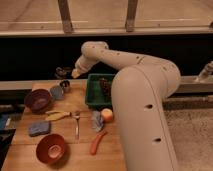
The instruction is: Place brush in metal cup
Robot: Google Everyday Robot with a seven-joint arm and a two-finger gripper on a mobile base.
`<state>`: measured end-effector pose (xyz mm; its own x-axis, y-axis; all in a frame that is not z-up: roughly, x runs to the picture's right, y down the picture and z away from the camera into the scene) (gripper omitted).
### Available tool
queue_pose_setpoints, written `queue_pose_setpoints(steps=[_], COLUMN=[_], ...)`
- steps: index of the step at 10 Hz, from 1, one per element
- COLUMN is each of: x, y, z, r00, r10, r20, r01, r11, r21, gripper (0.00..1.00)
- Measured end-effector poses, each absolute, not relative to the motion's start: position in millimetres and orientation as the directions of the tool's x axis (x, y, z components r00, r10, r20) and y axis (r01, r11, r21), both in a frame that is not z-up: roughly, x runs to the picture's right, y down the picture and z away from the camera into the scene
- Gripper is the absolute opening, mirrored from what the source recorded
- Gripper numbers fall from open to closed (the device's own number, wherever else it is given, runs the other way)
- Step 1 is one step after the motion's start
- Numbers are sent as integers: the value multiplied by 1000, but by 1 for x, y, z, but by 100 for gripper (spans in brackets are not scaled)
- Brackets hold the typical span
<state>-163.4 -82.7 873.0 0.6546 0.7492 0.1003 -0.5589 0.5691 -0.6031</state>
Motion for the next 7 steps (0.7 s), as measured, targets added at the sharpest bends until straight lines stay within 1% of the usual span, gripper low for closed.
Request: queue_pose_setpoints(steps=[3,7], x=[-163,-163], y=[-63,-48], z=[890,899], r00=[640,626], r10=[766,778], r20=[63,41], r01=[-573,-578], r11=[531,499], r21=[-625,-646], gripper=[0,0])
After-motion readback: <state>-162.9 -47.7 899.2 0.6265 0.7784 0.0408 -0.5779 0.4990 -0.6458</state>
